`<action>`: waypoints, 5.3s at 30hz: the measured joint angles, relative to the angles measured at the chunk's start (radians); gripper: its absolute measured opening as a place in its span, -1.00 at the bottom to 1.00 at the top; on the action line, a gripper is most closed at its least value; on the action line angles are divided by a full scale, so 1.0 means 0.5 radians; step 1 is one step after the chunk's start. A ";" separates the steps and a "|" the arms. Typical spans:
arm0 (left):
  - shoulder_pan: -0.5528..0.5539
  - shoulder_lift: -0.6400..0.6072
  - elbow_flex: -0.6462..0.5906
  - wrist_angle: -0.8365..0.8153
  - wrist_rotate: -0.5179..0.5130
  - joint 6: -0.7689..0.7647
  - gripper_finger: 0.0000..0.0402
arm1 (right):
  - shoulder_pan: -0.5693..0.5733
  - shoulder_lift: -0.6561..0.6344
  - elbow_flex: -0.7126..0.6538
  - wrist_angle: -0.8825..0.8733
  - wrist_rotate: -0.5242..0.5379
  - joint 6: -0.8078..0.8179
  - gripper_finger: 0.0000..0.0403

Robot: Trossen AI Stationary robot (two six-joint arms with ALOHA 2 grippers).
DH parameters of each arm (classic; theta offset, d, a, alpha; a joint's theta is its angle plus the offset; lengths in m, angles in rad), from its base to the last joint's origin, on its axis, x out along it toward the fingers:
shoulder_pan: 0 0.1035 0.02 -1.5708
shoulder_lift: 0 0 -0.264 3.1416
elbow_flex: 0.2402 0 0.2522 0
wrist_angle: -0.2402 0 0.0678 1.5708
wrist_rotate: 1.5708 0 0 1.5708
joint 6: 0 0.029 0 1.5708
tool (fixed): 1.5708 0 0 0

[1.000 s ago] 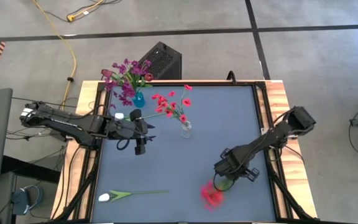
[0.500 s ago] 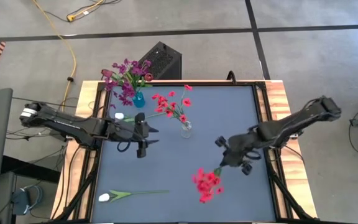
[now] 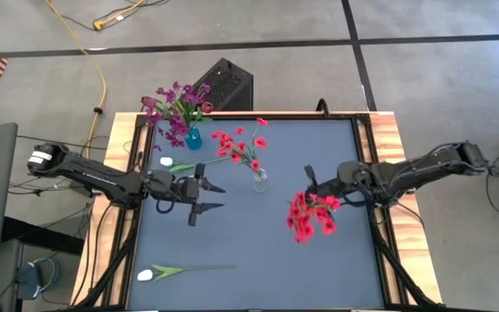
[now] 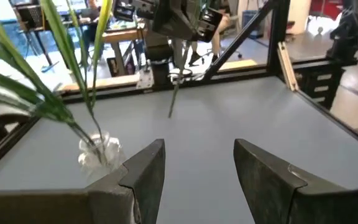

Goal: Sort flowers into vase by color
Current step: Put the red flowers into the transparent vase, then put the top white tulip into the transparent vase

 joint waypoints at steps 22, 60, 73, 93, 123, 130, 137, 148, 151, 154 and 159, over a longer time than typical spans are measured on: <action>0.035 0.013 -0.001 -0.056 0.000 -0.003 -0.10 | -0.487 0.164 -0.261 0.938 -0.091 0.266 -0.87; 0.095 0.013 -0.001 -0.132 -0.005 0.005 -0.10 | -0.704 0.629 -0.241 1.762 -0.084 0.710 -0.87; 0.095 0.013 -0.001 -0.143 -0.005 -0.004 -0.10 | -0.705 0.629 -0.241 1.718 -0.074 0.850 -0.87; 0.094 0.014 -0.001 -0.164 0.005 -0.077 -0.10 | -0.722 0.925 -0.073 1.682 -0.014 0.930 -0.88; 0.131 0.014 0.000 -0.183 0.004 -0.110 -0.10 | -0.718 1.196 0.045 1.457 -0.016 1.081 -0.79; 0.131 0.013 0.000 -0.205 0.004 -0.144 -0.10 | -0.708 1.195 0.114 1.363 -0.051 1.074 -0.64; 0.131 0.014 0.000 -0.245 -0.003 -0.150 -0.10 | -0.722 0.990 0.123 0.955 -0.054 1.074 -0.28; 0.131 0.013 0.000 -0.383 -0.113 -0.156 -0.10 | -0.722 0.609 0.123 0.328 -0.076 0.980 0.04; 0.131 0.013 0.000 -0.471 -0.232 -0.142 -0.10 | -0.722 0.497 0.123 0.157 -0.076 0.952 0.05; 0.139 0.061 0.001 -0.531 -0.368 -0.162 -0.10 | -0.721 0.382 0.123 -0.030 -0.076 0.952 0.05; 0.268 0.330 0.001 -0.444 -0.398 -0.153 -0.10 | -0.721 0.247 0.122 -0.260 -0.077 0.951 0.05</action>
